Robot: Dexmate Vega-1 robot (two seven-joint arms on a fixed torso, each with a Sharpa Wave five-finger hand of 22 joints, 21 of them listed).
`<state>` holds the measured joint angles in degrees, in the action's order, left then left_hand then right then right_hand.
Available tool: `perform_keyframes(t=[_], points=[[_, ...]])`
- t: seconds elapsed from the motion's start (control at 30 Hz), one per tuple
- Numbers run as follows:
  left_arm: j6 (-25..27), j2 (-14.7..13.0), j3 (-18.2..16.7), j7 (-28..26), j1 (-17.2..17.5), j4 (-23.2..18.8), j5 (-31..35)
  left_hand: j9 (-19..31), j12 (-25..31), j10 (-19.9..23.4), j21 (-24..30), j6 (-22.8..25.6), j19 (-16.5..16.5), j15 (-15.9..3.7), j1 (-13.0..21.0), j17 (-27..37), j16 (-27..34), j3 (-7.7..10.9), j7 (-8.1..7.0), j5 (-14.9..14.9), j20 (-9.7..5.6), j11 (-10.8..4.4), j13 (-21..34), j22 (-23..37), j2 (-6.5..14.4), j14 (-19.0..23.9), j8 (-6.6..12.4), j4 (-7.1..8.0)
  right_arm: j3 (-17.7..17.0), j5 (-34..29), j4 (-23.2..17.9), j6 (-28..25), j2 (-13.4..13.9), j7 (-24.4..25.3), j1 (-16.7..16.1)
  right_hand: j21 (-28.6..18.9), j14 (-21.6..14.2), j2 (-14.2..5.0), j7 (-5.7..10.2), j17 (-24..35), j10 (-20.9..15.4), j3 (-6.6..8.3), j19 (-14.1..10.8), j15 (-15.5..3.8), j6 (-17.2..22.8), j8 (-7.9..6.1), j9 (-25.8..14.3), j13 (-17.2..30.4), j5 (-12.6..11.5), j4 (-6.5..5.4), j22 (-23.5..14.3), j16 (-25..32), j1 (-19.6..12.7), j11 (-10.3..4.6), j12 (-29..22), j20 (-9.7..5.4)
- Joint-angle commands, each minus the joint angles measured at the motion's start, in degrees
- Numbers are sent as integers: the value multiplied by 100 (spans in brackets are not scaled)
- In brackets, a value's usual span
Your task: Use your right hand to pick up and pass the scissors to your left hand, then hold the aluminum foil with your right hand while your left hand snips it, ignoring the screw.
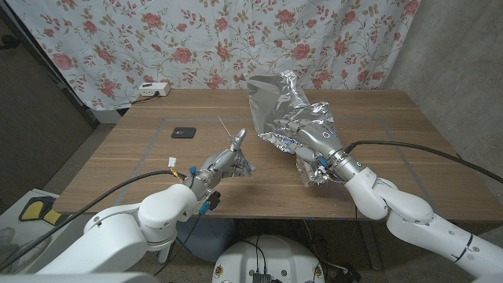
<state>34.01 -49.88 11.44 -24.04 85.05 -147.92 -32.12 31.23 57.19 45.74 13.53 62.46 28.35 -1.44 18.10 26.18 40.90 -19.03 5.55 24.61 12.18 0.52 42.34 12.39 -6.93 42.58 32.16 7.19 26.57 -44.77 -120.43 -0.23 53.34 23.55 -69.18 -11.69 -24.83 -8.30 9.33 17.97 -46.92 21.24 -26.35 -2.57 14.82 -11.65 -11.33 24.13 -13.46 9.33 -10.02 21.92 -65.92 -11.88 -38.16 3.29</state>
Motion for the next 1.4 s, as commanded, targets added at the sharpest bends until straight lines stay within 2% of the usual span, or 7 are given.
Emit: perform_keyframes(t=[0.03, 0.57, 0.8, 1.2, 1.27, 1.33, 1.4], points=[[123, -439, 176, 235, -466, 73, -337, 32, 99, 79, -39, -109, 11, -3, 22, -2, 20, 2, 211, 5, 7, -93, 3, 7, 63, 27, -35, 26, -81, -189, 94, 145, 183, -117, 162, -57, -4, -16, 54, 39, 15, -46, -8, -1043, 56, -28, -16, 7, 10, -17, -16, 18, -81, -29, -25, -64], [206, -804, 371, 265, -783, 38, -642, 50, 100, 72, -48, -103, -4, 17, 71, -9, 8, 22, 217, -9, 6, -62, 4, 6, 106, -27, -64, 20, -179, -415, 282, 206, 310, 115, 192, -51, 16, -31, 94, 86, 18, -114, -14, -1054, 91, -27, -19, -27, 69, -25, -18, 26, -118, -34, -27, -106], [427, -1058, 512, 456, -1092, 20, -770, 86, 122, 41, -36, -101, 30, 10, 386, -19, 18, 200, 243, -93, 3, -55, 48, 7, 377, -61, -89, -62, -209, -435, 281, 115, 331, 57, 209, -43, 34, -38, 96, 100, 19, -137, -1, -1055, 99, -25, -20, -41, 90, -29, -18, 22, -131, -35, -25, -115], [489, -1436, 677, 886, -1479, 91, -975, 102, 129, 34, -37, -83, 32, 15, 607, -46, 14, 258, 251, -224, 3, -54, 59, 5, 495, -73, -123, -123, -253, -379, 405, 241, 408, 147, 318, -32, 63, -51, 112, 121, 26, -171, 17, -1056, 100, -18, -21, -64, 119, -36, -18, 15, -149, -36, -20, -120], [698, -1586, 872, 1128, -1817, 43, -855, 103, 123, 15, -38, -88, 30, 11, 631, -40, 15, 260, 257, -245, 4, -45, 60, 5, 506, -86, -132, -128, -250, -384, 442, 290, 427, 160, 355, -29, 67, -56, 115, 126, 24, -176, 24, -1059, 101, -17, -21, -68, 125, -38, -18, 14, -154, -35, -20, -121], [690, -1614, 1059, 885, -1846, -75, -459, 91, 76, -73, -48, -198, 8, 33, 676, -46, -25, 262, 274, -279, 4, -37, 38, 3, 519, -188, -198, -141, -248, -379, 459, 345, 453, 162, 383, -29, 69, -59, 114, 128, 24, -179, 23, -1062, 98, -15, -22, -71, 129, -38, -18, 13, -158, -34, -20, -118], [693, -1663, 1120, 1027, -1951, -76, -428, 73, 52, -36, -55, -160, -11, -9, 739, -59, -18, 261, 226, -320, 5, -61, -23, 2, 519, -156, -210, -164, -237, -380, 468, 413, 488, 145, 409, -26, 72, -61, 116, 131, 25, -183, 28, -1065, 100, -14, -22, -75, 134, -37, -18, 11, -165, -33, -20, -125]])
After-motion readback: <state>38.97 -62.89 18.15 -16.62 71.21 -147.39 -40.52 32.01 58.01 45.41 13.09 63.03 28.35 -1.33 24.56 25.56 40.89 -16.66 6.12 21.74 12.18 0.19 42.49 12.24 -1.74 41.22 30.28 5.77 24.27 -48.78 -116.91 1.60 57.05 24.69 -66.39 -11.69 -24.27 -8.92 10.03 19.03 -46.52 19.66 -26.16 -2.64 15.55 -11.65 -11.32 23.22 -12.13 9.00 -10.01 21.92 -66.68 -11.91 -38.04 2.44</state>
